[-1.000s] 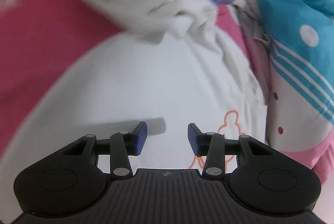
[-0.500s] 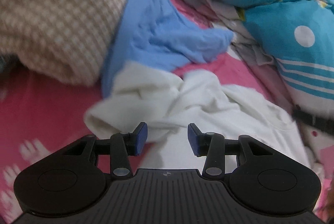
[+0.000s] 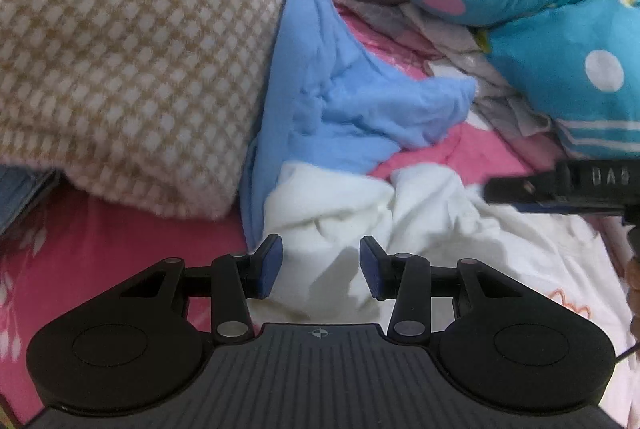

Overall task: Fold clothes
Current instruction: 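Move both open tools to the crumpled white sleeve beside the blue cloth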

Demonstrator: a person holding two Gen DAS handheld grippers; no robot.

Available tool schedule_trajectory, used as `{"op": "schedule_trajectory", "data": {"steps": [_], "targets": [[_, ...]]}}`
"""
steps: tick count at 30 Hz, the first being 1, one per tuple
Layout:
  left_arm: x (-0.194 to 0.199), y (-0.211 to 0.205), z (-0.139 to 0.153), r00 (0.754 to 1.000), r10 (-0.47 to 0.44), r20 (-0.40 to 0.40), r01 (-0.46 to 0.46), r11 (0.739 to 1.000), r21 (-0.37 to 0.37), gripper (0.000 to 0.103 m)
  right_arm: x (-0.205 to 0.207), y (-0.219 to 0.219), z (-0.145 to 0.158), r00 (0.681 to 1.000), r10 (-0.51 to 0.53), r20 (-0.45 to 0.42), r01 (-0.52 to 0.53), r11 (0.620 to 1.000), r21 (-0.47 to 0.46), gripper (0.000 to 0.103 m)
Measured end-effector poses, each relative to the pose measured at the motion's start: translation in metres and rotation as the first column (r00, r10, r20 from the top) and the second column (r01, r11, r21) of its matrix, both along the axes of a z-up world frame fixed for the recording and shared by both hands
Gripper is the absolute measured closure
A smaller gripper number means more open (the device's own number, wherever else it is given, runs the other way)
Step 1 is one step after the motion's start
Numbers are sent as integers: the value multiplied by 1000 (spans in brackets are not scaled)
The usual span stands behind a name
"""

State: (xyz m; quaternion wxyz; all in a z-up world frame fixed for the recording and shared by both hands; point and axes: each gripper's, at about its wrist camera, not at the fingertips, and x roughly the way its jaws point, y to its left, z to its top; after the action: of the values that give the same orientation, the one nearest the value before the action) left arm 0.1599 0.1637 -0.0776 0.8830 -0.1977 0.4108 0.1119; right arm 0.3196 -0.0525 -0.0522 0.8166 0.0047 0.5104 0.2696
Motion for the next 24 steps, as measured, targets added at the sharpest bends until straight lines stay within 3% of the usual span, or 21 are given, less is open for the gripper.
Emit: {"op": "schedule_trajectory", "data": {"steps": [5, 10, 13, 17, 20, 24], "targets": [[24, -5, 0, 994, -101, 35, 101, 995, -8, 61, 51, -44, -2, 993, -113, 40, 117, 988, -100, 37], [51, -18, -10, 979, -205, 15, 205, 979, -15, 61, 94, -56, -22, 993, -110, -42, 99, 974, -203, 37], [55, -21, -13, 979, -205, 9, 205, 979, -16, 61, 101, -52, -23, 993, -109, -50, 97, 976, -197, 37], [52, -23, -21, 982, -190, -15, 190, 982, -15, 61, 88, -16, -14, 995, 44, -94, -50, 997, -64, 37], [47, -23, -21, 986, -164, -19, 164, 986, 15, 62, 72, 22, -16, 977, 181, -111, -183, 983, -10, 39], [36, -19, -12, 991, -135, 1, 135, 990, 34, 62, 57, 65, -19, 950, 297, -98, -297, 955, 5, 53]]}}
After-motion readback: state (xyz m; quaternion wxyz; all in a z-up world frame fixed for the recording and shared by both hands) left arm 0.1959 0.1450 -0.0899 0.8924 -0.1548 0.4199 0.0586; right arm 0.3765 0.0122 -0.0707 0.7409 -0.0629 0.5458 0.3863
